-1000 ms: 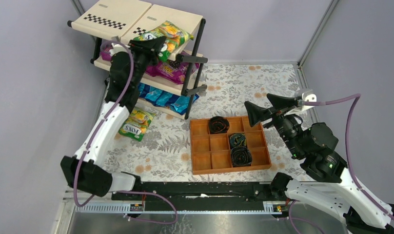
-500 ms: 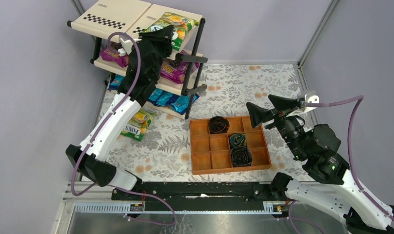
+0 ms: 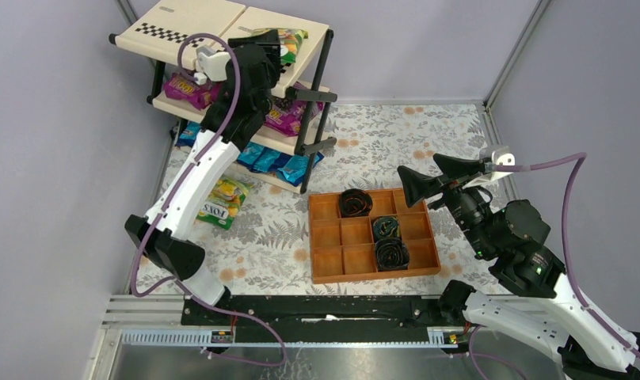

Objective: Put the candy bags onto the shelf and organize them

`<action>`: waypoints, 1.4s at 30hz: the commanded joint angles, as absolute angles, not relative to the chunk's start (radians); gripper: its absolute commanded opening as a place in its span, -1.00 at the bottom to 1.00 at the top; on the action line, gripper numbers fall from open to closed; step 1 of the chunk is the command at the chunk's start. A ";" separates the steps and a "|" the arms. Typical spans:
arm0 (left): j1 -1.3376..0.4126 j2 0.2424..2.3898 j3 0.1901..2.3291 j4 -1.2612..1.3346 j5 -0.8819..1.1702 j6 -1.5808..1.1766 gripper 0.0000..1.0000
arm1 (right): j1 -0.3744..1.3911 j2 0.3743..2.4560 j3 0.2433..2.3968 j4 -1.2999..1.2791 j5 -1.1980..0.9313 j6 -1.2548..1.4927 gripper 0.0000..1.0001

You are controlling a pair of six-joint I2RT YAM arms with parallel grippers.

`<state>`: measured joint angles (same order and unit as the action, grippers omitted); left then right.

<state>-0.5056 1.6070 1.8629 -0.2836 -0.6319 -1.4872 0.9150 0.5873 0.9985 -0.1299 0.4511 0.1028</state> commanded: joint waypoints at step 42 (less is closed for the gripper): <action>-0.417 1.289 1.777 -0.397 -0.412 -0.977 0.68 | 0.913 0.638 0.977 -0.061 0.420 0.116 1.00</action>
